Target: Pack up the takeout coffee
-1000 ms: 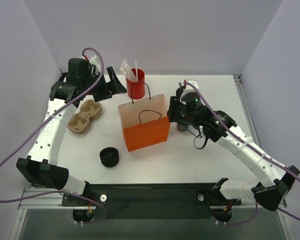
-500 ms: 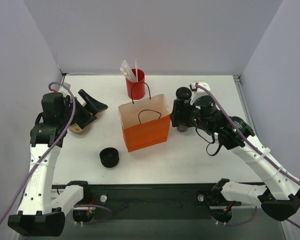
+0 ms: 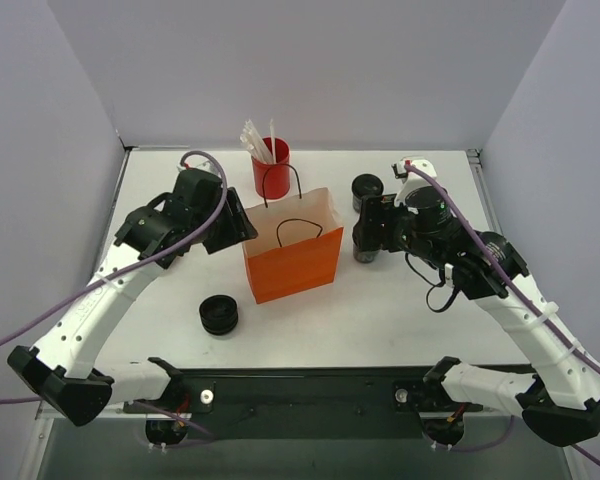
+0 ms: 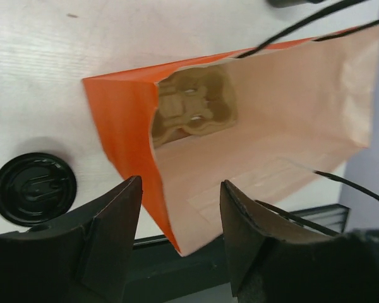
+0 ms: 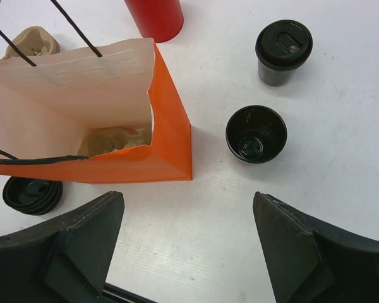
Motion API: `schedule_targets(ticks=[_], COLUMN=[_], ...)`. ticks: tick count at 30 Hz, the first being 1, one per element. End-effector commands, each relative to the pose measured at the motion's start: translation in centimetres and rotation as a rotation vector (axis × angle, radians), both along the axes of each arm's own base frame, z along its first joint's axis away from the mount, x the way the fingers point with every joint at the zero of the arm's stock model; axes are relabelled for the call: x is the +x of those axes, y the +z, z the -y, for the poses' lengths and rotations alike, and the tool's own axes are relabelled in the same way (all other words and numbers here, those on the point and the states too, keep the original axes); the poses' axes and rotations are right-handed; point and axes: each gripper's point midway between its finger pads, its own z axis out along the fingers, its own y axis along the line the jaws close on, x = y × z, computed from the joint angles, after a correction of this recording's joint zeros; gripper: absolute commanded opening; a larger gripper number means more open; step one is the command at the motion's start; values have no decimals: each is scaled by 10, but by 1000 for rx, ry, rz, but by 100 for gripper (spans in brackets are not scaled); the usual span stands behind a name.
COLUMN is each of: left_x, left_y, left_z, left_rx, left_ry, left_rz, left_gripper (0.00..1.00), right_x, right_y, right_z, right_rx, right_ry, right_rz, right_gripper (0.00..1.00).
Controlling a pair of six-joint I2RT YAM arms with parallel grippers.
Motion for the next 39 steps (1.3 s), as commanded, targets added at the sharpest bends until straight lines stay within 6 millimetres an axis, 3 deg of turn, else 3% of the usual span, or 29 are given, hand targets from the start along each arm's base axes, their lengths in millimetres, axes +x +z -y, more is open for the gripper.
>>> schedule_targets(ticks=[1,7,10,15,18,23,26,27,28,29,30,31,32,34,35,39], left_x=[0,14,24,38,41,35,30,28,25,21,19,17,16,11,5,-4], left_y=[-9,-11,-7,4,9,11,12,17,16,-2,7,4,-1,6,16,27], left_z=[-22,-27,-22,-15,-9,3,5,11,15,15,16,15,12,14,12,8], left_rx=[160,243,254,299,306,277,274,239,224,235,205,204,212,202,186,147], left_ry=[93,99,66,-13,-80,-201,-243,-275,-301,-333,-339,-341,-344,-376,-383,-391], left_rz=[-10,39,93,150,193,254,272,311,329,314,360,360,354,398,444,550], left_gripper=[62,61,51,11,0,0,0,0,0,0,0,0,0,0,0,0], right_x=[-4,-4,-1,13,44,111,148,160,173,184,192,202,210,225,230,237], right_y=[8,9,3,9,2,-7,-29,-33,-51,-48,-52,-70,-67,-86,-83,-99], right_z=[10,19,20,19,32,54,50,57,56,53,54,52,49,54,54,47], right_rx=[-29,-49,-66,-84,-91,-178,-165,-163,-186,-183,-199,-238,-235,-247,-239,-218], right_ry=[1,-18,-33,-51,-137,-224,-208,-225,-221,-206,-194,-161,-139,-127,-122,-56], right_rz=[14,31,22,32,-1,-19,-72,-82,-119,-109,-114,-145,-135,-175,-169,-201], right_gripper=[85,79,73,68,68,85,92,93,95,96,96,96,96,96,96,94])
